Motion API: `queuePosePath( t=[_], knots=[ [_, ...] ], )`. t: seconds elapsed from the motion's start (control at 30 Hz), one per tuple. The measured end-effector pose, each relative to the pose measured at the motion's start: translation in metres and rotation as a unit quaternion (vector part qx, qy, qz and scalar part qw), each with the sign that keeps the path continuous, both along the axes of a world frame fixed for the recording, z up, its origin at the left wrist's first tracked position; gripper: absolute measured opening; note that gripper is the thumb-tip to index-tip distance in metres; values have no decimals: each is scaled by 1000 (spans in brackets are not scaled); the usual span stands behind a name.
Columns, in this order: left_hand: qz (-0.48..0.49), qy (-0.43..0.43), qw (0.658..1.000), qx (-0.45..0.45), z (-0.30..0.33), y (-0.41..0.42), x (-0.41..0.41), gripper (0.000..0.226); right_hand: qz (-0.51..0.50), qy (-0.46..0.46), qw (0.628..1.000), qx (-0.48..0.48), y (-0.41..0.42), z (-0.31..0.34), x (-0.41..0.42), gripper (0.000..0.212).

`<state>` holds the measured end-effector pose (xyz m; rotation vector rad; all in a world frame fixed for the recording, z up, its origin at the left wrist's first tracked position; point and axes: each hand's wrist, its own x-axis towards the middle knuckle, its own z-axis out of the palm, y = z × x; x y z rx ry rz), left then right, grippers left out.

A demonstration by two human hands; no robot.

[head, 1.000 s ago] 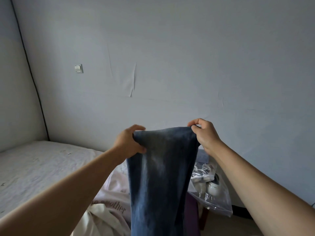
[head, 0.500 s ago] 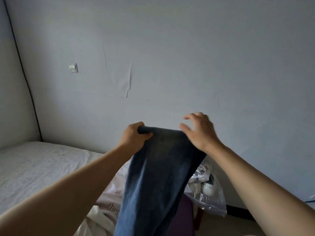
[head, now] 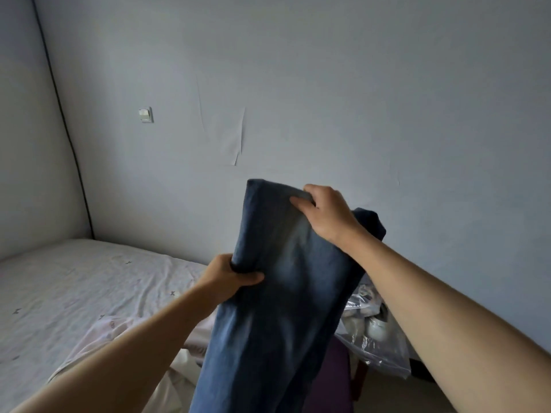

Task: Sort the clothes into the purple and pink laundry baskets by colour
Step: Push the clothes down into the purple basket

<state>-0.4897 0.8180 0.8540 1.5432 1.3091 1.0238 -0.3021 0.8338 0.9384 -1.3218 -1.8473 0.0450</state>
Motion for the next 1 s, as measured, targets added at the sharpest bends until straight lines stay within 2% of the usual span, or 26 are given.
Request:
queuePosePath(
  t=[0.07, 0.1, 0.13, 0.23, 0.33, 0.4, 0.47, 0.53, 0.6, 0.67, 0.73, 0.87, 0.93, 1.0],
  knots=[
    [-7, -52, 998, -29, -5, 1, -2, 16, -9, -21, 999, 48, 2, 3, 0, 35],
    [-8, -80, 996, -32, -3, 2, 0, 18, -29, -57, 995, 71, 4, 2, 1, 24],
    [-7, -107, 994, -34, -2, 2, 3, 18, -63, -106, 989, 85, 5, -1, 2, 22],
    [7, -170, 985, -39, 4, 5, 15, 11, -97, -206, 971, 76, 5, -25, 8, 69],
    [20, -217, 975, -44, 15, 10, 24, 6, -63, -226, 972, 27, -3, -57, 10, 83],
    [22, -239, 970, -42, 25, 12, 28, 2, -35, -163, 985, -45, -11, -76, 12, 85],
    [25, -254, 966, -42, 32, 13, 29, 3, -32, -62, 988, -135, -17, -89, 17, 82],
    [24, -267, 963, -44, 35, 17, 25, 4, -13, 76, 967, -241, -25, -90, 20, 84],
    [17, -276, 960, -48, 36, 19, 24, 7, 24, 200, 930, -306, -28, -88, 23, 90],
    [16, -281, 959, -40, 36, 19, 24, 6, 49, 258, 904, -336, -30, -85, 24, 91],
    [34, -268, 963, -25, 37, 20, 24, 6, 54, 300, 897, -319, -29, -84, 25, 85],
    [63, -252, 965, -24, 39, 29, 19, 19, 28, 374, 900, -220, -23, -82, 24, 55],
    [36, -248, 968, -21, 34, 28, 13, 34, 14, 436, 882, -181, -19, -80, 23, 46],
    [-39, -208, 977, -30, 19, 22, 10, 58, 3, 494, 856, -152, -16, -76, 22, 40]
  ],
)
